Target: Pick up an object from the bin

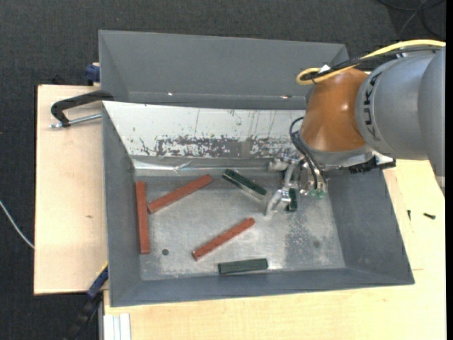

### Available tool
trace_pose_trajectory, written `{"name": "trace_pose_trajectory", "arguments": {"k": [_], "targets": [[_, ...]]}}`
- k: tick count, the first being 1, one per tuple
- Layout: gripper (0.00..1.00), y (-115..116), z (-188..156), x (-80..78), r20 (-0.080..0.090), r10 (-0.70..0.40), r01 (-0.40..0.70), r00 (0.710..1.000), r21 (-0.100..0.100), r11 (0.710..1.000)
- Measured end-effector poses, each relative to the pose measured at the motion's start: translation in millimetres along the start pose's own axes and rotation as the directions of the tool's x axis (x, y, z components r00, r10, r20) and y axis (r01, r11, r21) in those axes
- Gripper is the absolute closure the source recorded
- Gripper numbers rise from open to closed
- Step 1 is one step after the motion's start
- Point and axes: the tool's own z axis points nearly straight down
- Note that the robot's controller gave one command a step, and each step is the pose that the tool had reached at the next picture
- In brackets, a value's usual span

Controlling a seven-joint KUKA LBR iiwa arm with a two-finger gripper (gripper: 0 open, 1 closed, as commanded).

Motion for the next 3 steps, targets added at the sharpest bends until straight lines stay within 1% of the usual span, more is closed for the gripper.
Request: {"name": "trace_pose_trajectory", "arguments": {"k": [1,2,3], "targets": [[0.00,0.2,0.0,0.0,0.000,-0.001,0.001,1.000,0.000,1.000],[0.00,-7.0,0.5,8.5,-0.005,0.000,0.000,1.000,-0.002,1.000],[1.00,41.9,-2.8,-2.2,-0.020,0.087,-0.087,0.996,0.001,0.996]]}}
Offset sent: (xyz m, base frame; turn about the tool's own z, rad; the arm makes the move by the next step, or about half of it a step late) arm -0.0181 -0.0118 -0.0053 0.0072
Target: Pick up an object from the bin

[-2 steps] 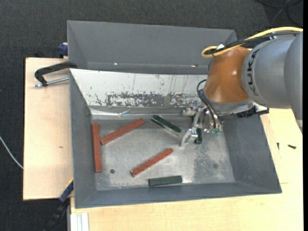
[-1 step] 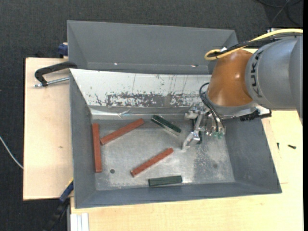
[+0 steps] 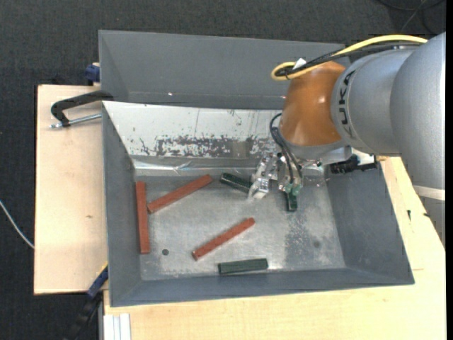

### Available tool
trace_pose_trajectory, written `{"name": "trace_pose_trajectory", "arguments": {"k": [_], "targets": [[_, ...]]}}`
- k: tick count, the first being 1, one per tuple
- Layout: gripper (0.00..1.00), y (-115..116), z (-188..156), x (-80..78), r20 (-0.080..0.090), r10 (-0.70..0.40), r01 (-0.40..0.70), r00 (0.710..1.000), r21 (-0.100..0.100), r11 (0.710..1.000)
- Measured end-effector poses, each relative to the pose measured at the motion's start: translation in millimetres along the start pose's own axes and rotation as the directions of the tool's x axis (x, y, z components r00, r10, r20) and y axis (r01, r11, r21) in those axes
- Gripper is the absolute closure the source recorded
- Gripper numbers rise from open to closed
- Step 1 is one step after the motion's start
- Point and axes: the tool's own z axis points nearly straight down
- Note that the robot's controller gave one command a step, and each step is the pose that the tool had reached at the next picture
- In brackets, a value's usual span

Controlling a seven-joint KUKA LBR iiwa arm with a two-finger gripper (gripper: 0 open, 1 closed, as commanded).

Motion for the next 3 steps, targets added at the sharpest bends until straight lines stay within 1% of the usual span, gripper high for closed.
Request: {"name": "trace_pose_trajectory", "arguments": {"k": [1,2,3], "targets": [[1.00,0.1,-0.1,-0.1,0.001,0.000,0.000,1.000,0.000,1.000],[1.00,4.9,-44.8,3.8,0.002,-0.038,0.038,0.999,0.003,0.999],[1.00,1.1,-148.7,14.3,0.008,-0.095,0.095,0.995,0.001,0.996]]}}
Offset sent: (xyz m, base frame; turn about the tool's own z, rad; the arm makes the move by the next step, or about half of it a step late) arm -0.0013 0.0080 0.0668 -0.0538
